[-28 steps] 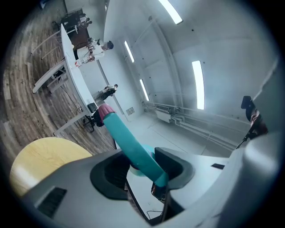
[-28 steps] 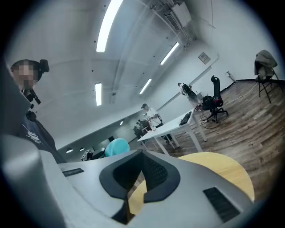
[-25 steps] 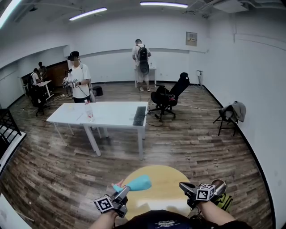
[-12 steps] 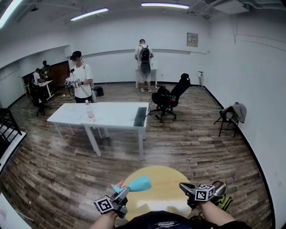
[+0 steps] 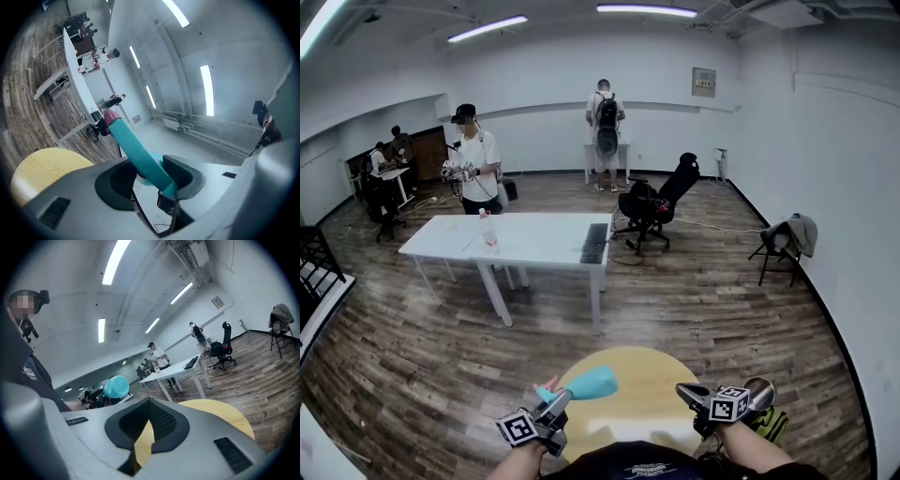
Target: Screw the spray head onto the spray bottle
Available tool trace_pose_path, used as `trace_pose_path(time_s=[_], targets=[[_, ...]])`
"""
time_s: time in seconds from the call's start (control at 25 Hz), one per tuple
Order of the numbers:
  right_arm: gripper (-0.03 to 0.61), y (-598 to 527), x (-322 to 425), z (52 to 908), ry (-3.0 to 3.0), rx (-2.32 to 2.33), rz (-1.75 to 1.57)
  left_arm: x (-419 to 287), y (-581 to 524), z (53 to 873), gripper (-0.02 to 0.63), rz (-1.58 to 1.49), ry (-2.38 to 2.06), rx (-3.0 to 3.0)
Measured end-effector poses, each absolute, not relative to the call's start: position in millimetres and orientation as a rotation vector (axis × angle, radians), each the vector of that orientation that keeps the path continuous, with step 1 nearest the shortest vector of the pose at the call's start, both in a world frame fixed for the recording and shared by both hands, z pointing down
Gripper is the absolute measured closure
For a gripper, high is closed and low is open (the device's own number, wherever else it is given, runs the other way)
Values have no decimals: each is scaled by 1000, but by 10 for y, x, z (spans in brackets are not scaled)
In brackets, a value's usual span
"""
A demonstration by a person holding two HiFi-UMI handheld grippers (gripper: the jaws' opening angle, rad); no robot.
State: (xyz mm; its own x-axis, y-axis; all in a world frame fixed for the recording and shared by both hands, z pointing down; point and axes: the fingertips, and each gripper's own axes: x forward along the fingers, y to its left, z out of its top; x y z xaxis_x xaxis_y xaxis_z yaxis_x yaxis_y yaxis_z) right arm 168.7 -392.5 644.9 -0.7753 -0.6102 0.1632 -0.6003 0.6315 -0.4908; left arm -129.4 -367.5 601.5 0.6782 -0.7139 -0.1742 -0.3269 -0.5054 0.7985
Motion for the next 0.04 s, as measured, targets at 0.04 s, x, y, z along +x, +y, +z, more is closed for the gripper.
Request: trace_pose_path(time_s=[0.04], targets=[[560,-3928,1689,6468,2825,-1049,-835,-1300,-3679,6010,414,-642,-796,2114]])
